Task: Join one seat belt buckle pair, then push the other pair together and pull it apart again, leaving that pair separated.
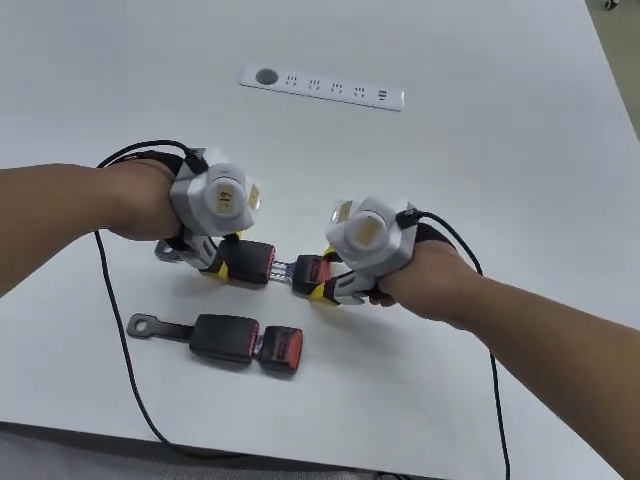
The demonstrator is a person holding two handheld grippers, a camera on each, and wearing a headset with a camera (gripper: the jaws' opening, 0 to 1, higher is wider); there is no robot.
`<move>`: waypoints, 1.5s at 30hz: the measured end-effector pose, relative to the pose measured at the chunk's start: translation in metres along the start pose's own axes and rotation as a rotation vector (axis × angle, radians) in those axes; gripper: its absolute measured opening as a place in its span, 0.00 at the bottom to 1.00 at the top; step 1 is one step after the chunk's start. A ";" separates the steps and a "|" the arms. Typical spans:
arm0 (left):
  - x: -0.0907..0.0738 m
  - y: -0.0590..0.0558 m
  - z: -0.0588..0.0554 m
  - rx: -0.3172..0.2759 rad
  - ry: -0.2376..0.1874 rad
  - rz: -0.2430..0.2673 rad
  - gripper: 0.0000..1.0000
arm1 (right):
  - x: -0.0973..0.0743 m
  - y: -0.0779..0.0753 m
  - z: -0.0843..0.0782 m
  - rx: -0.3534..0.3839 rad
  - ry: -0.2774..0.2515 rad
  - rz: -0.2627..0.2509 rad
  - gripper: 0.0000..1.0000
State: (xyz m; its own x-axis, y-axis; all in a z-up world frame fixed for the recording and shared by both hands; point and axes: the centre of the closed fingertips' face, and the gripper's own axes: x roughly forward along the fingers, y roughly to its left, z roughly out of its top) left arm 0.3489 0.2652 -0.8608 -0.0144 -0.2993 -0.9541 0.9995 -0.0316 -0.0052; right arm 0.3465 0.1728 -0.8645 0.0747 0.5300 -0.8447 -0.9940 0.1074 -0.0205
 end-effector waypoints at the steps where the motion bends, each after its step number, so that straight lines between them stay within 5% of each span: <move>1: 0.000 0.000 0.000 0.002 -0.001 -0.001 0.32 | 0.001 0.000 0.001 -0.008 -0.002 -0.004 0.34; 23: 0.002 0.001 0.002 0.027 -0.023 -0.006 0.31 | 0.012 -0.002 0.018 0.004 -0.003 -0.007 0.32; 45: 0.001 -0.001 0.001 0.012 -0.033 0.003 0.32 | 0.006 -0.002 0.005 0.001 0.008 -0.013 0.34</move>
State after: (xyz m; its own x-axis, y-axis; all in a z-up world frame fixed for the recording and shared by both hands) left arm 0.3483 0.2640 -0.8612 -0.0121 -0.3304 -0.9438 0.9991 -0.0420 0.0019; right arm 0.3491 0.1797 -0.8668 0.0873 0.5221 -0.8484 -0.9928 0.1155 -0.0310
